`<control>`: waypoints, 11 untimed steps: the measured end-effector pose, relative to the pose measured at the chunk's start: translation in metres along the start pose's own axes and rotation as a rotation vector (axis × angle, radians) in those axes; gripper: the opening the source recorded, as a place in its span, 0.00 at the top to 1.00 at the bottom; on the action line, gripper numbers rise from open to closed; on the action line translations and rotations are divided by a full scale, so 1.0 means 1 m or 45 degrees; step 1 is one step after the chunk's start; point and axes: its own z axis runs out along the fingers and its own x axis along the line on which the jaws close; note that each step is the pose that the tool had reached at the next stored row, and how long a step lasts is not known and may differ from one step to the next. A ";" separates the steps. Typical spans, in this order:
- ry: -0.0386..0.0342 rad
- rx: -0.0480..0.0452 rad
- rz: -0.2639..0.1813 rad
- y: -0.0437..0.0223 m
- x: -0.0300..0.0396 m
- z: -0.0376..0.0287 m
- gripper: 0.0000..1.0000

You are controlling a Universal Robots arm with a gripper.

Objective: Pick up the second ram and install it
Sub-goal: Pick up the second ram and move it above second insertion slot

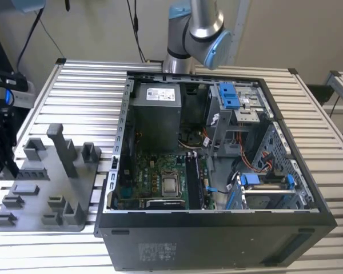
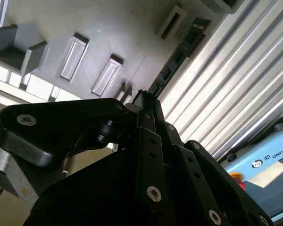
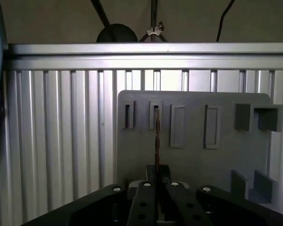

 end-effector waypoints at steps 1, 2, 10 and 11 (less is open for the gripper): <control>0.0001 0.000 0.000 0.0000 0.0000 -0.0008 0.86; 0.0001 0.000 0.000 0.0000 0.0000 -0.0016 0.86; 0.0000 0.000 0.000 0.0001 0.0002 -0.0081 0.86; 0.0000 0.000 0.000 0.0001 0.0003 -0.0088 0.86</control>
